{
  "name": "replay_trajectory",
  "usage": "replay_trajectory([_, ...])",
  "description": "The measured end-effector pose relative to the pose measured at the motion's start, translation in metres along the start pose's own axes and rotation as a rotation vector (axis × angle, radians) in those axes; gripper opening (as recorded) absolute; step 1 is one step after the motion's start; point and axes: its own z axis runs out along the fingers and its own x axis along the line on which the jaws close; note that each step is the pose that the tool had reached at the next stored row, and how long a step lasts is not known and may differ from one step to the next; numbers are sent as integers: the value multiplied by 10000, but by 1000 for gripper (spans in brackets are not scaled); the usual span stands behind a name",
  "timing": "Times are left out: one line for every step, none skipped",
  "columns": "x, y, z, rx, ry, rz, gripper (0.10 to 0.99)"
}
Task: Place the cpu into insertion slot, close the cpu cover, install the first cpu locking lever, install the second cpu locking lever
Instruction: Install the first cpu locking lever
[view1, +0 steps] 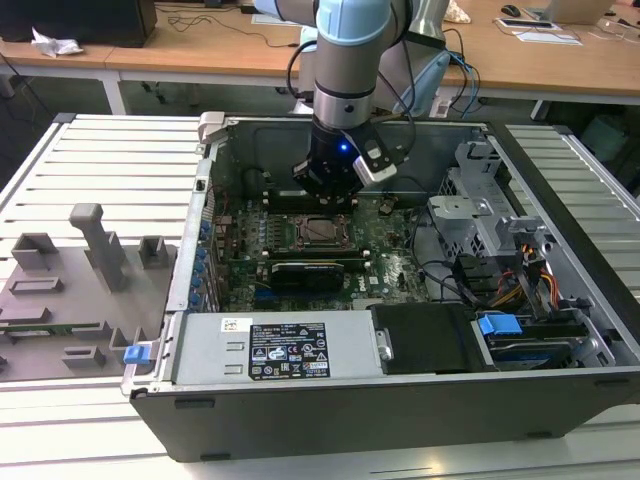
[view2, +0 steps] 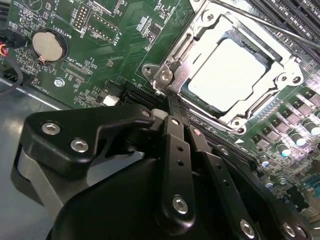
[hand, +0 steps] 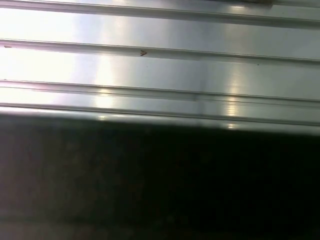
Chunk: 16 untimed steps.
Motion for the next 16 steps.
replay_trajectory([0,0,0,-10,-1,0,106])
replay_trajectory([-1,0,0,-14,-2,-1,106])
replay_trajectory([-1,0,-4,-14,-2,-2,106])
replay_trajectory([-1,1,-11,-16,-2,-2,106])
replay_trajectory([-1,1,-20,-16,-4,-2,106])
replay_trajectory([-1,2,-34,-15,-1,-2,106])
replay_trajectory([-1,2,-49,-14,-1,-2,106])
replay_trajectory([-2,4,-71,-15,-1,-1,106])
replay_trajectory([-2,4,-90,-14,-2,-1,106])
replay_trajectory([-2,5,-112,-14,-1,-2,106])
replay_trajectory([-2,6,-123,-13,0,-2,106])
replay_trajectory([-3,5,-125,-15,-2,-3,106])
replay_trajectory([-2,-5,-127,-14,0,-3,106])
replay_trajectory([-1,-13,-127,-14,-1,-2,106])
replay_trajectory([-1,-22,-127,-14,-1,-2,106])
replay_trajectory([0,-35,-127,-14,0,-2,106])
